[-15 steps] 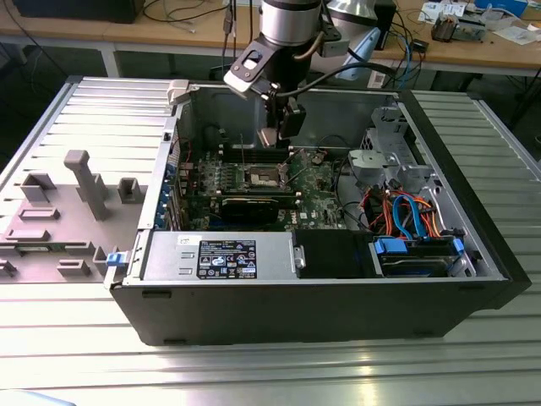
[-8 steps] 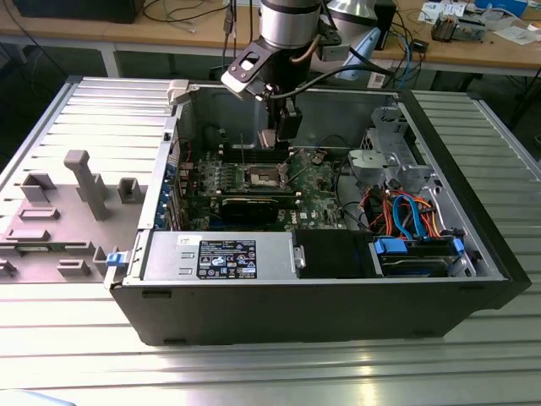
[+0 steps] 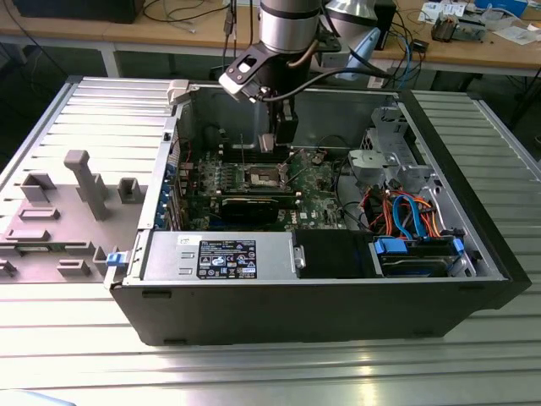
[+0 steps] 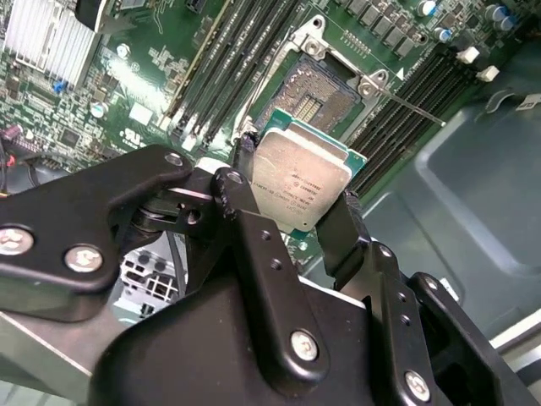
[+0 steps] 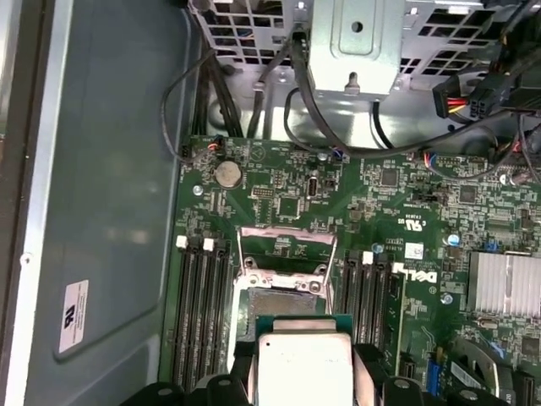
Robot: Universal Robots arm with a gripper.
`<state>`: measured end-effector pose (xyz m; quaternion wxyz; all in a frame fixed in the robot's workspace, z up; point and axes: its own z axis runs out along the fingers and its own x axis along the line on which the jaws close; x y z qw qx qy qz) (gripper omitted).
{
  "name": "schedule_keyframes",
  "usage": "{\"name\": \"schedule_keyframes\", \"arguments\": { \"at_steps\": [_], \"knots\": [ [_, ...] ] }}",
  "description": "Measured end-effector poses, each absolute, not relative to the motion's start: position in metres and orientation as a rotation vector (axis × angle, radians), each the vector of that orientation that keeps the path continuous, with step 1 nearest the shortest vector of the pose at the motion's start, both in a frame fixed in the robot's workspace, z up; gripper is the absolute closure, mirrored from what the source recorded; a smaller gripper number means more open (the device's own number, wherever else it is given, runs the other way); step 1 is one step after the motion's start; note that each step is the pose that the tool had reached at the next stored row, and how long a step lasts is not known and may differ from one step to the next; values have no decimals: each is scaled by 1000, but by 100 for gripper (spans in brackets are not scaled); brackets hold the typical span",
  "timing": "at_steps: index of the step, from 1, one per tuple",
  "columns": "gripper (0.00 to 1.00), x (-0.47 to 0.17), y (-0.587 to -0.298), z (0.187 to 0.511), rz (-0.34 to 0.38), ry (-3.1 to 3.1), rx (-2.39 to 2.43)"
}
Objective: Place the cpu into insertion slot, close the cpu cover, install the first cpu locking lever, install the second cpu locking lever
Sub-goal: 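Place the cpu into insertion slot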
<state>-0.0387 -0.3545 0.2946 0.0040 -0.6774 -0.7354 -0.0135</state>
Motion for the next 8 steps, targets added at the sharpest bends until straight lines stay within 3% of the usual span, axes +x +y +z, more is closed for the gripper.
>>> {"name": "schedule_keyframes", "arguments": {
  "at_steps": [8],
  "knots": [
    [46, -39, -351, 287, -38, -2267, -2168]
  ]
}}
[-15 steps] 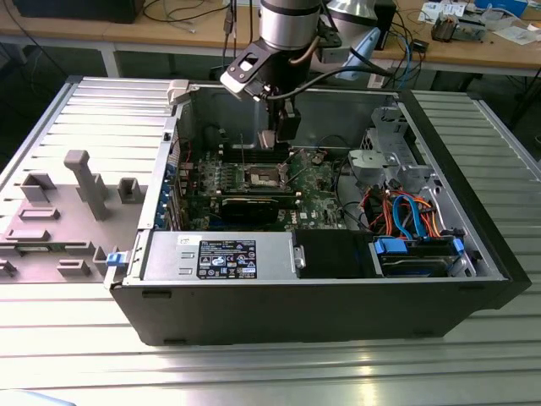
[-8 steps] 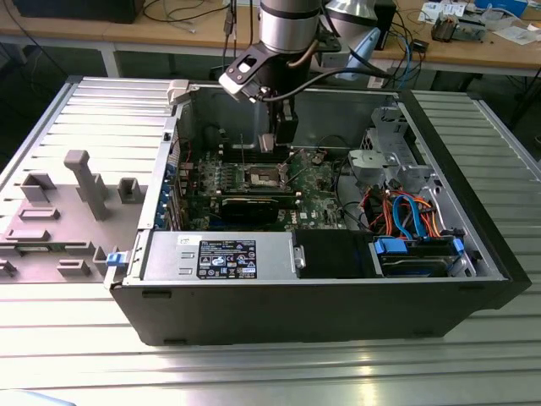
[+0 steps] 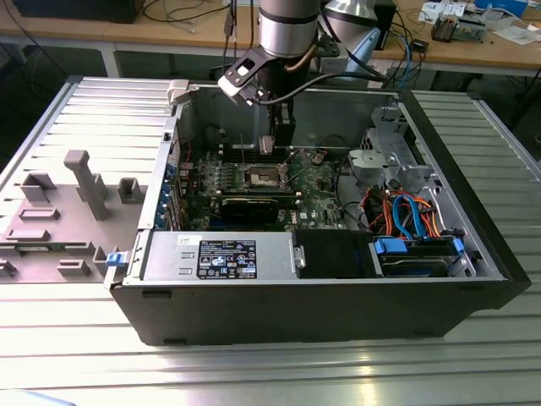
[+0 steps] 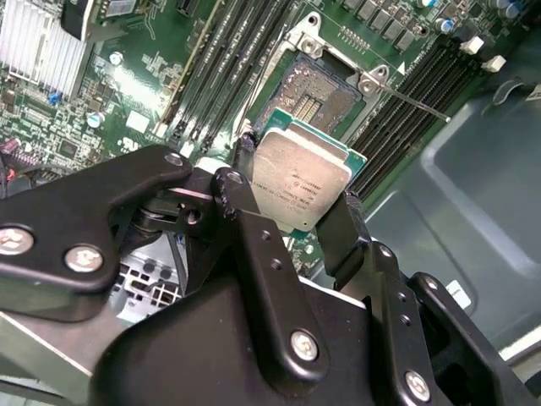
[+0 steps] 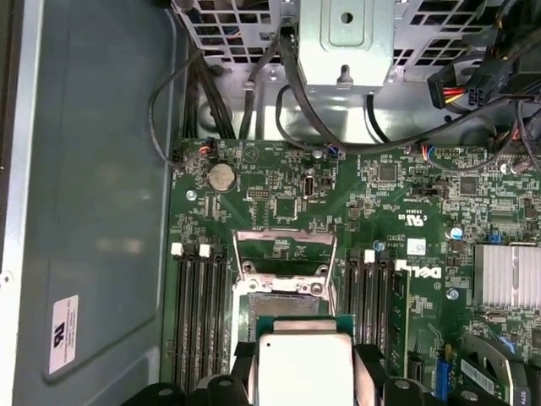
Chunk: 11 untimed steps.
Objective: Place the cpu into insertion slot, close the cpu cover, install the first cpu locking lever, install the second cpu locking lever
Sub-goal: 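Place the cpu into insertion slot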
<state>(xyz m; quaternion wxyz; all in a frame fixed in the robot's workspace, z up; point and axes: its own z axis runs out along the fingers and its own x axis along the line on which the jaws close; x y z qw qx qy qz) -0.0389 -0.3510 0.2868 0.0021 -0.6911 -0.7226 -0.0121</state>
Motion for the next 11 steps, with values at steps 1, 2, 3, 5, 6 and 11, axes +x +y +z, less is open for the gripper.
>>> {"name": "schedule_keyframes", "arguments": {
  "at_steps": [1, 2, 3, 5, 6, 11],
  "knots": [
    [46, -39, -350, 285, -36, -2268, -2169],
    [46, -39, -349, 284, -35, -2269, -2170],
    [46, -39, -348, 282, -35, -2269, -2170],
    [46, -39, -346, 279, -35, -2269, -2170],
    [46, -39, -345, 278, -35, -2269, -2170],
    [46, -41, -343, 271, -35, -2253, -2187]
  ]
}}
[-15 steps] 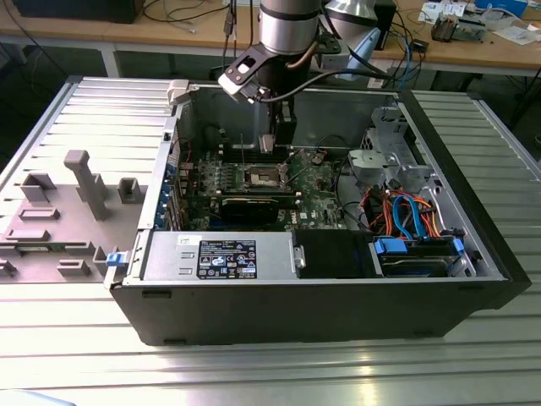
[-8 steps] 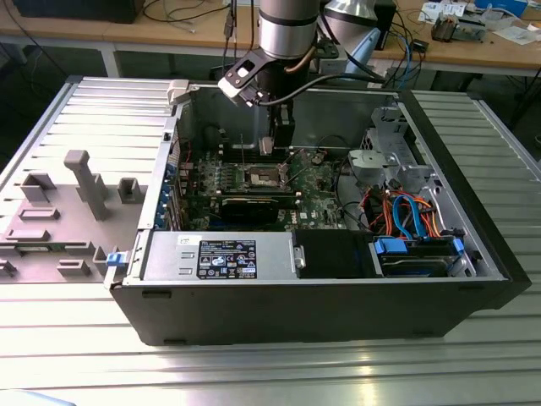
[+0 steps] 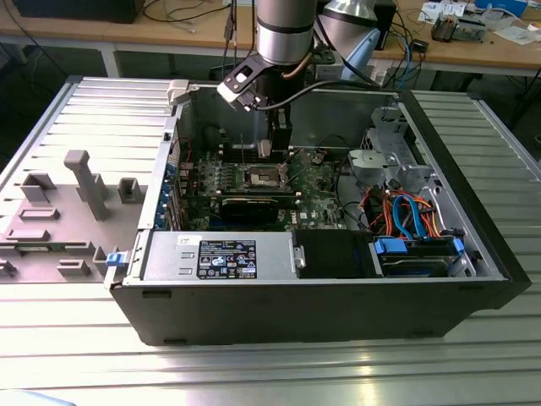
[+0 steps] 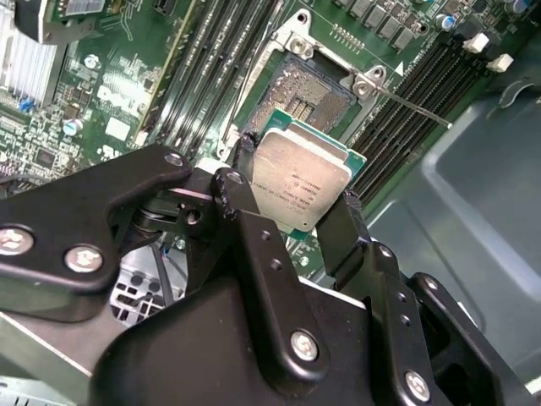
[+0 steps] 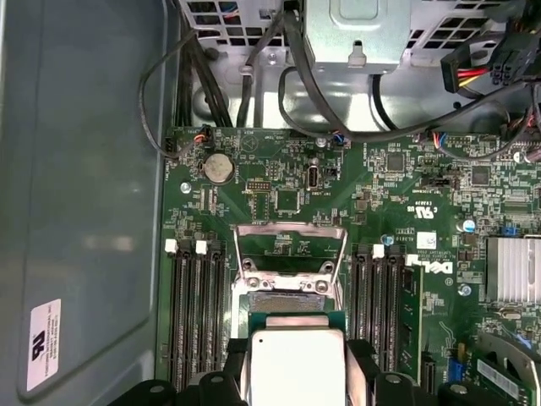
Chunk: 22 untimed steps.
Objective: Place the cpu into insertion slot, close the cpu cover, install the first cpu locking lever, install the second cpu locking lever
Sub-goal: 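Place the cpu into insertion slot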
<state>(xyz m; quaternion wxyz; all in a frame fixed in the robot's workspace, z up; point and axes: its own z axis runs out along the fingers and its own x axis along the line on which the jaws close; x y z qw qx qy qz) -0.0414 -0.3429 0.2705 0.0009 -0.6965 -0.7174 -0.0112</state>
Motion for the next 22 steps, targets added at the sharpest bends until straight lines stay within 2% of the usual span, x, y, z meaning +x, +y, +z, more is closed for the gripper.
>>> {"name": "schedule_keyframes", "arguments": {
  "at_steps": [22],
  "knots": [
    [46, -46, -335, 235, -37, -2246, -2196]
  ]
}}
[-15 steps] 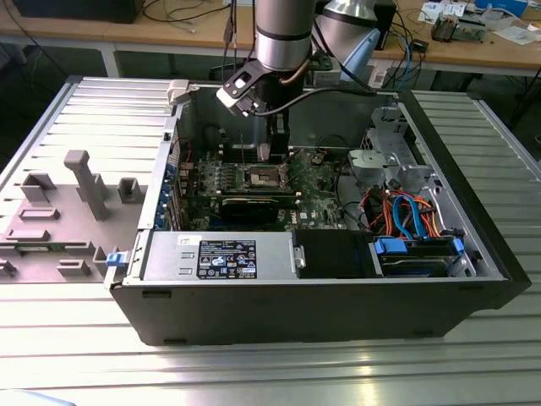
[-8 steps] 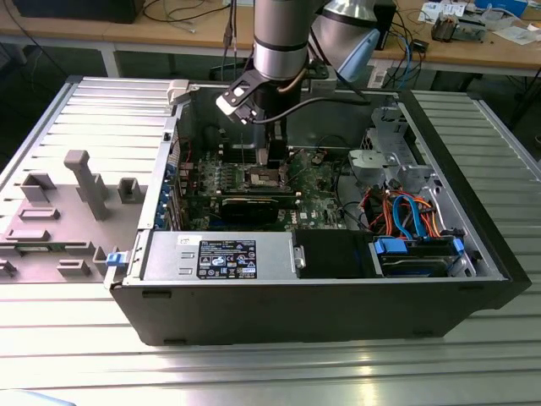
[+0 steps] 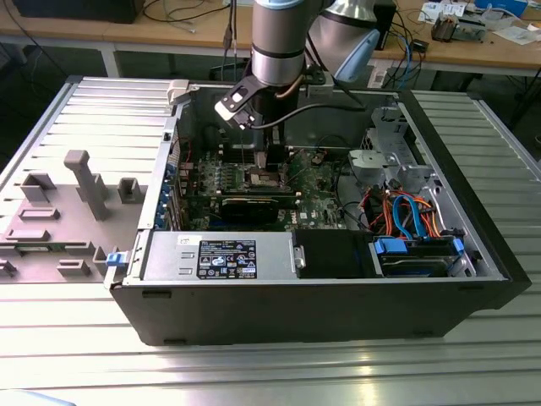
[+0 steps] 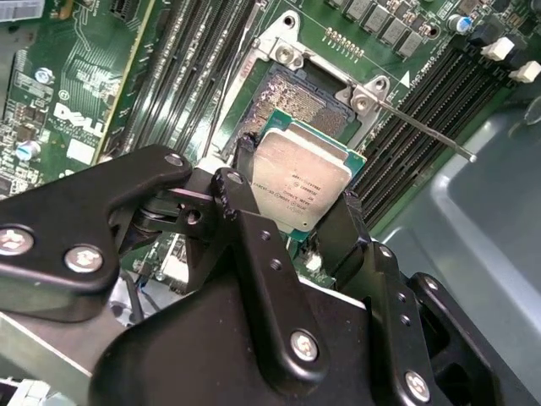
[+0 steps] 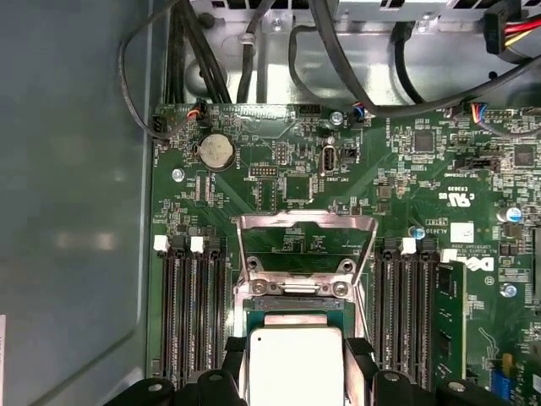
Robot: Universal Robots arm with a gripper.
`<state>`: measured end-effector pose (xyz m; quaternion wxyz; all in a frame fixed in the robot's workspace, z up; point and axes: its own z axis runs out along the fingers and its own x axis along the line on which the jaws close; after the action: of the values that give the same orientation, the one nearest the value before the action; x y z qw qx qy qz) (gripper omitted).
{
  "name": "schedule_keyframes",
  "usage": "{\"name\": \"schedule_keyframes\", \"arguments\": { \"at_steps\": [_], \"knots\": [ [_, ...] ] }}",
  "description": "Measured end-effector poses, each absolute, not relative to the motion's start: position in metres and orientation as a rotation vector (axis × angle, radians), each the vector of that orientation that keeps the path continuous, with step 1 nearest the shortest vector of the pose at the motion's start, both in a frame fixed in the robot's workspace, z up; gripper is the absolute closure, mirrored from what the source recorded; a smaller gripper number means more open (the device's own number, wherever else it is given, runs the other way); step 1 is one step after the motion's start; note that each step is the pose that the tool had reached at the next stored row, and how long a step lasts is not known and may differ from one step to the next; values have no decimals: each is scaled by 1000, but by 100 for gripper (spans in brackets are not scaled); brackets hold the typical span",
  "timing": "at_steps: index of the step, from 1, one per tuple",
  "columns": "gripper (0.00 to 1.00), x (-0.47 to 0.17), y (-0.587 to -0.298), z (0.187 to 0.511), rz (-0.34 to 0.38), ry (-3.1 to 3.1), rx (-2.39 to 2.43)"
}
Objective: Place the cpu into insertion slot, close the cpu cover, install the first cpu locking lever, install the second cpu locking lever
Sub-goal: 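Place the cpu into insertion slot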
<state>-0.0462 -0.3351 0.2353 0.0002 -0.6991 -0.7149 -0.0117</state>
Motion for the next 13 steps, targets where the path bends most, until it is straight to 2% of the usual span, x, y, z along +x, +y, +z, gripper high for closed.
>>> {"name": "schedule_keyframes", "arguments": {
  "at_steps": [13],
  "knots": [
    [46, -52, -334, 211, -38, -2210, -2233]
  ]
}}
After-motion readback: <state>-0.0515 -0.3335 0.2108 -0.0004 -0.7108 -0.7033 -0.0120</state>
